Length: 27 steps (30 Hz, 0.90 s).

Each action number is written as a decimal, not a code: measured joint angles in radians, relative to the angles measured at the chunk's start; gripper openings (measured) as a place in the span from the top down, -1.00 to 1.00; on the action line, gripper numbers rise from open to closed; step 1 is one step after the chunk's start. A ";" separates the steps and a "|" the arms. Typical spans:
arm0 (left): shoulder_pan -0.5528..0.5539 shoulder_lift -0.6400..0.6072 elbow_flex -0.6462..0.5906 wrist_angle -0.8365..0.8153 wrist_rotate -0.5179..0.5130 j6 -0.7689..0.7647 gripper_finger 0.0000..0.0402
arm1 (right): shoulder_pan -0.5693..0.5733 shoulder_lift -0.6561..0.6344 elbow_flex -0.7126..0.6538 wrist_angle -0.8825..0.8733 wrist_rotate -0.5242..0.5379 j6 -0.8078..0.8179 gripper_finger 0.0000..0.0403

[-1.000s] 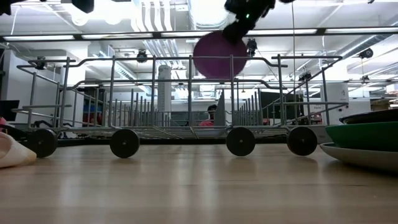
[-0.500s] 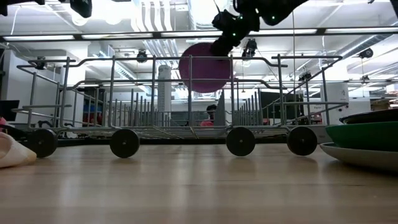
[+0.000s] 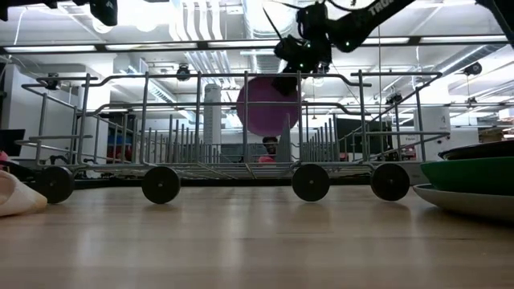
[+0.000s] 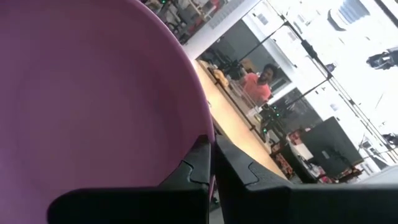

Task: Sort dishes
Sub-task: Put the purple plate into the dish rack

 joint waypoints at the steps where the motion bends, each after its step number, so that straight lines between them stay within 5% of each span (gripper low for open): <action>1: 0.000 0.000 0.000 0.000 0.000 0.000 1.00 | -0.004 0.007 0.000 0.004 -0.003 0.002 1.00; 27: 0.000 0.000 0.000 -0.009 0.000 0.005 1.00 | -0.020 0.176 0.116 0.036 -0.050 0.106 1.00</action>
